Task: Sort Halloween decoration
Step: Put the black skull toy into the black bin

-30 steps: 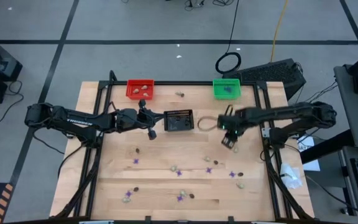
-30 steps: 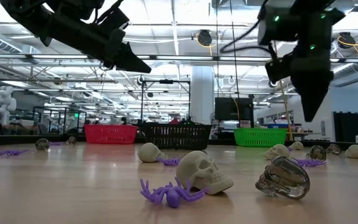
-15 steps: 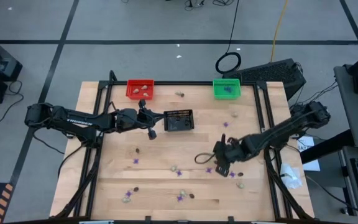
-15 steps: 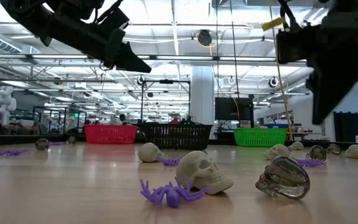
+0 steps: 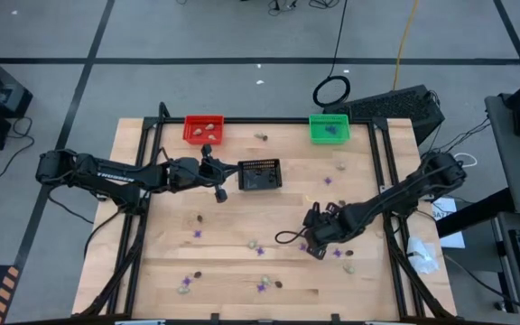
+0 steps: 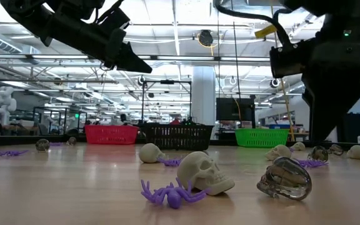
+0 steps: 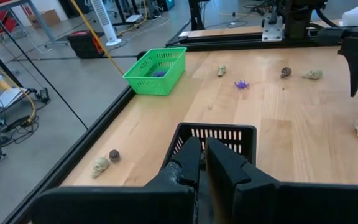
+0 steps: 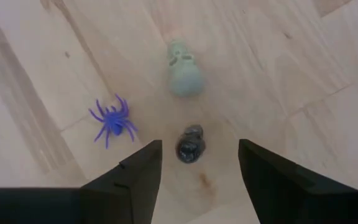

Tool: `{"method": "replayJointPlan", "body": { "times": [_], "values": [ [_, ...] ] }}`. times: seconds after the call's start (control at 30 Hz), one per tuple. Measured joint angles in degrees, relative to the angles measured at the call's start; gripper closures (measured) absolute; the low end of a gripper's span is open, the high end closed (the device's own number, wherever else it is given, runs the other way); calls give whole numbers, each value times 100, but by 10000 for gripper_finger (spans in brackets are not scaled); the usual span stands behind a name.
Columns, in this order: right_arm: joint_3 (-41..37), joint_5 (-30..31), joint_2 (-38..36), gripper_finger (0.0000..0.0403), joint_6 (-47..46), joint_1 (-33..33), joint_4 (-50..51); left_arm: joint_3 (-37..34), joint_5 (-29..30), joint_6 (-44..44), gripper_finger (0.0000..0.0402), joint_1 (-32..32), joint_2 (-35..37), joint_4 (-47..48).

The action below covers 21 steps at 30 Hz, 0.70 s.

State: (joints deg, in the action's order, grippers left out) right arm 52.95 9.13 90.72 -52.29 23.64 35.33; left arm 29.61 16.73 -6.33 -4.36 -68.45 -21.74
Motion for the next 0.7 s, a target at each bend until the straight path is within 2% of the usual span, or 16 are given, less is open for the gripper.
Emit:
{"method": "replayJointPlan", "body": {
  "times": [0.37, 0.7],
  "values": [
    [0, -16, 440, 212, 113, -5, -129, 0, 0, 2, 382, 0, 0, 15],
    [7, -25, 528, 315, 400, -116, -312, 0, 0, 2, 382, 0, 0, 17]
  ]
}}
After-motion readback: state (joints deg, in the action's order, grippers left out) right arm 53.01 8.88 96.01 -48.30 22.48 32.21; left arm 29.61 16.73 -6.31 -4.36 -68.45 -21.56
